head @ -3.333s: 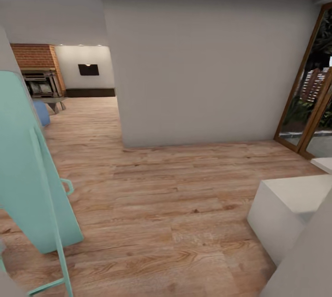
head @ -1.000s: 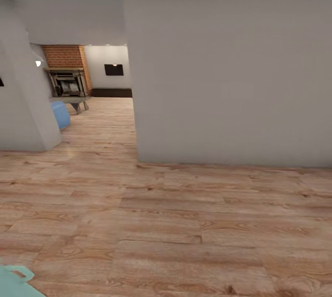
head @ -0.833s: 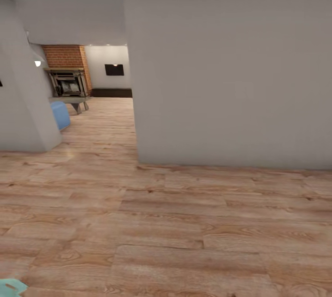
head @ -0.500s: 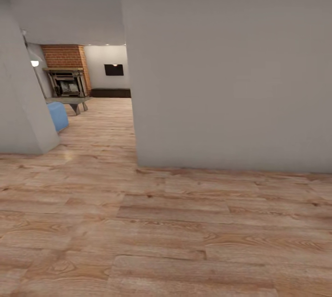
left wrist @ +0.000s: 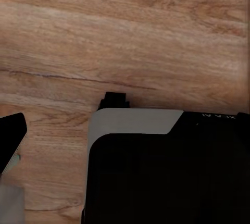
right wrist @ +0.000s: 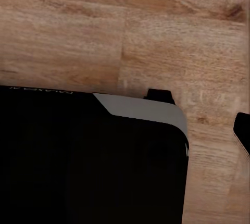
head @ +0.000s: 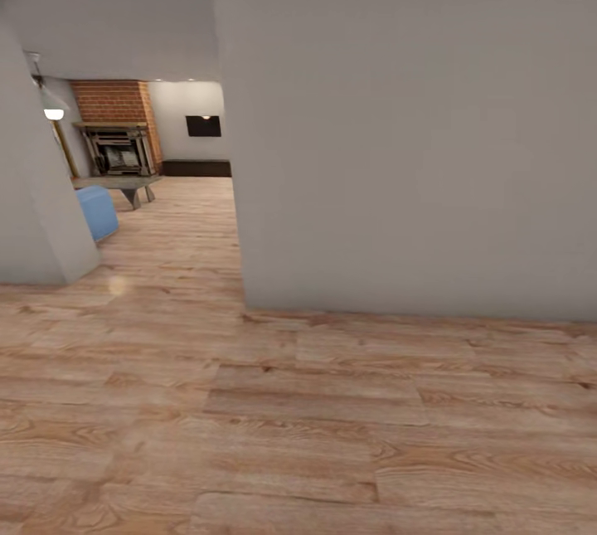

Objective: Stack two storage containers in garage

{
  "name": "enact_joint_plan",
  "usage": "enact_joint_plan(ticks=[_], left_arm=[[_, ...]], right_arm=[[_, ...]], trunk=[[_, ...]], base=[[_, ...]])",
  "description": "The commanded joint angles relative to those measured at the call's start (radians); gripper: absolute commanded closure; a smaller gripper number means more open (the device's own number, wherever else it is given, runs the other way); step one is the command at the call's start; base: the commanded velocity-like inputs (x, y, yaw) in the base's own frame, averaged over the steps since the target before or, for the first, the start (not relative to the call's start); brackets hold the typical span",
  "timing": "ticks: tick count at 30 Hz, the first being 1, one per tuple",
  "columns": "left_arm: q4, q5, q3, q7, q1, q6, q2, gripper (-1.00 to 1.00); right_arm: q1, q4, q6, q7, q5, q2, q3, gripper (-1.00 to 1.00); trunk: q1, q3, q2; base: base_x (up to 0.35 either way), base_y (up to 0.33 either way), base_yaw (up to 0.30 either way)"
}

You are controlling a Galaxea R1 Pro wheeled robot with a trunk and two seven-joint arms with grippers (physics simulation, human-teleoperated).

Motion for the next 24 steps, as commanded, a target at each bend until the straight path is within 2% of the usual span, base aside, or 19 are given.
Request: enact_joint_plan(ticks=[1,12,24], left_arm=[[0.000,0.006,0.002,0.002,-0.001,0.003,0.000,-1.00],[0.000,0.006,0.002,0.002,-0.001,0.004,0.000,-1.00],[0.000,0.006,0.002,0.002,-0.001,0.004,0.000,-1.00]], right_arm=[[-0.001,0.003,-0.005,-0.001,-0.008,0.001,0.008,-1.00],[-0.001,0.003,-0.006,-0.001,-0.008,0.001,0.008,-1.00],[-0.001,0.003,-0.007,-0.001,-0.008,0.001,0.008,-1.00]], trunk=[[0.001,-0.001,-0.001],[0.001,-0.001,-0.001],[0.001,-0.001,-0.001]], base=[[0.322,0.000,0.000],[0.322,0.000,0.010],[0.322,0.000,0.240]])
